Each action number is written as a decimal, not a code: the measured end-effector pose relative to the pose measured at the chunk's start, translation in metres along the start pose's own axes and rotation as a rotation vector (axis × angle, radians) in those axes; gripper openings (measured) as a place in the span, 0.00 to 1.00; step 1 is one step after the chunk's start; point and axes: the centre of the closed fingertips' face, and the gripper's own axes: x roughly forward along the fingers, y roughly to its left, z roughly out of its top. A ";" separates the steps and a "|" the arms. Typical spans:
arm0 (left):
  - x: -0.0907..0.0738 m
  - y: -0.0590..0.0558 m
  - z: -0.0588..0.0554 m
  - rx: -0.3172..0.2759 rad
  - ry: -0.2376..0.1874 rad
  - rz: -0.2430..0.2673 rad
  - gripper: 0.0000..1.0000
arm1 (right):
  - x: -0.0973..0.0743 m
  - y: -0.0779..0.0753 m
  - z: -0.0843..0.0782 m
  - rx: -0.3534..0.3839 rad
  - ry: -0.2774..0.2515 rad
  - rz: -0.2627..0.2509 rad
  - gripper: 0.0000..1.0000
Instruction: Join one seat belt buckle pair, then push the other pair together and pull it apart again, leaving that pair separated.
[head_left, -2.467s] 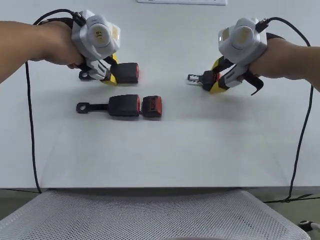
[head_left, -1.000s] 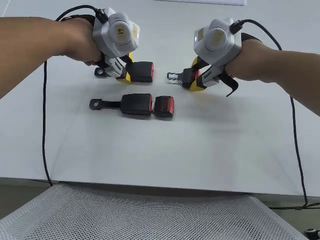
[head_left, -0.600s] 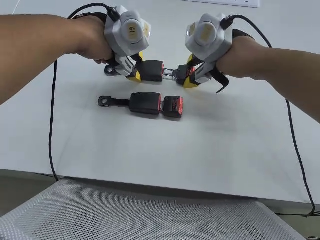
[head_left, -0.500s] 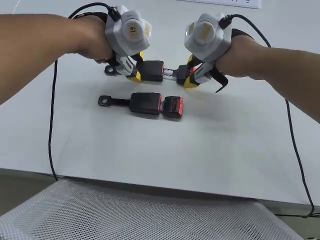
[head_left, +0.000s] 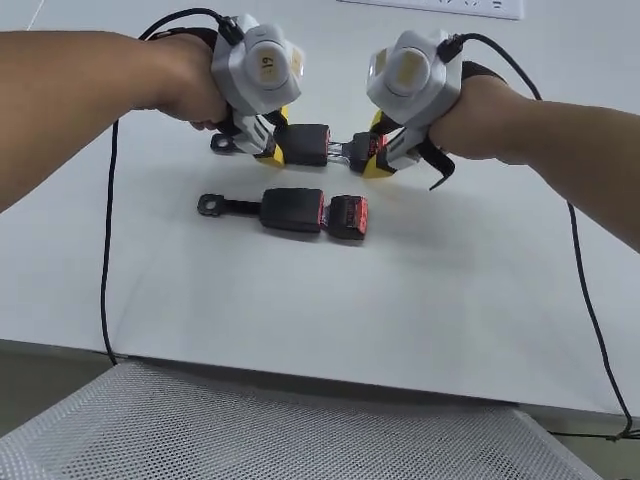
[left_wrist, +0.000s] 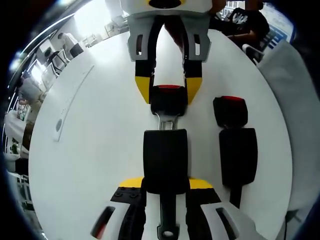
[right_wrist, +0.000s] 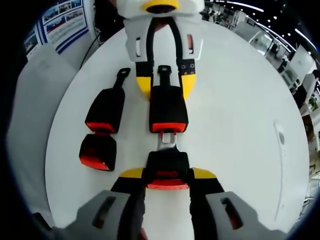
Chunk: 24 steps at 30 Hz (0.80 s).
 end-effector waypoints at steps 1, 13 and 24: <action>0.000 -0.001 0.001 0.002 -0.002 0.000 0.30 | 0.000 0.001 0.001 -0.002 -0.006 0.001 0.33; 0.001 0.000 0.001 0.030 -0.034 -0.010 0.30 | 0.001 0.003 0.004 0.007 -0.043 0.034 0.31; 0.002 0.002 0.000 0.031 -0.055 -0.016 0.30 | 0.006 -0.001 0.008 0.010 -0.038 0.040 0.31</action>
